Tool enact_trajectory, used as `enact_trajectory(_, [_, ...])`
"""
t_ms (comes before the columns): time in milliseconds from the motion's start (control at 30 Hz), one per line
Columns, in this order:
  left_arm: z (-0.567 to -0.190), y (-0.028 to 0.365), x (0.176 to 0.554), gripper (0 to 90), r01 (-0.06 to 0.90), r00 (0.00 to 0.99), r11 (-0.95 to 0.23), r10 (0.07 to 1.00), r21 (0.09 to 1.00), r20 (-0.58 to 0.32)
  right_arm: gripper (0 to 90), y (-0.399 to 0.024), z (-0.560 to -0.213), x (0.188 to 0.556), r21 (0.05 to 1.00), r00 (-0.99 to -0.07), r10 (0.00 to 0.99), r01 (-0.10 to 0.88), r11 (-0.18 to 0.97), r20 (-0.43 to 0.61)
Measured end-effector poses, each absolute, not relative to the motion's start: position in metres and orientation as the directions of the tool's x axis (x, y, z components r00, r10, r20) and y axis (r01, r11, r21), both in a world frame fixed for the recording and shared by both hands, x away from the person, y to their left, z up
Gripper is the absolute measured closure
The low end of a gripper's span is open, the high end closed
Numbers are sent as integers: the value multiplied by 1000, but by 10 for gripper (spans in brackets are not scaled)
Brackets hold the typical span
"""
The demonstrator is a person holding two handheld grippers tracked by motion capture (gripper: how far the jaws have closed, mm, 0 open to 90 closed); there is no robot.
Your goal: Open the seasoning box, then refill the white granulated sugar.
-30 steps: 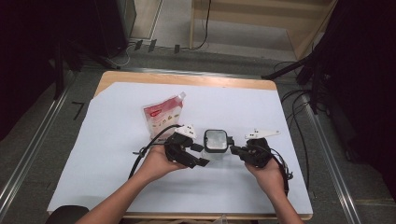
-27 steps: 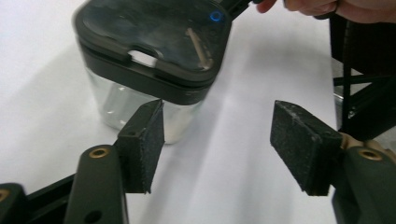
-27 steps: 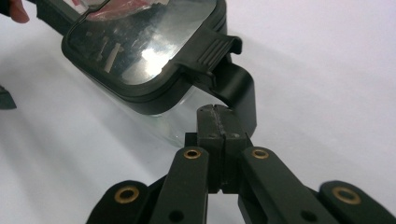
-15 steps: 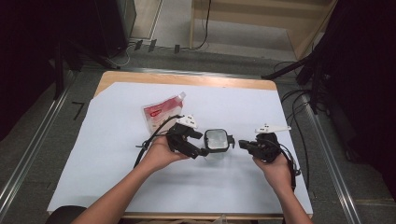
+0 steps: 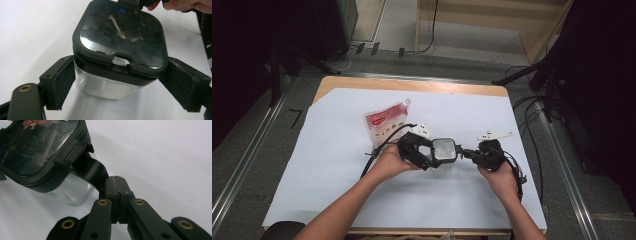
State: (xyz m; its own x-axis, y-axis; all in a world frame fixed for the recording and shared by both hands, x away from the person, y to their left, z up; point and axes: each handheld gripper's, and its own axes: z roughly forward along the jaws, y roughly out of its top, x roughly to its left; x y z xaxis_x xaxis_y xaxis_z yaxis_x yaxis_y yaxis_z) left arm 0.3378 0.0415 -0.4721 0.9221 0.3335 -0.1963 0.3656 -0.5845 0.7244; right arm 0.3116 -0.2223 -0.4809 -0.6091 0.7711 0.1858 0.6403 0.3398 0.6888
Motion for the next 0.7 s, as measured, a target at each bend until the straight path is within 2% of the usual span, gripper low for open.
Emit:
enact_trajectory(200, [-470,35,337,142,330,932,-606,332,723,-147,900,-222,-481,312,687,-603,776,643,337,184])
enact_trajectory(533, [-463,36,335,157,331,928,-617,349,714,-129,900,-220,-480,313,689,-598,780,645,330,186])
enact_trajectory(700, [-459,36,335,163,347,924,-606,351,716,-151,900,-220,-480,312,684,-595,782,649,332,186])
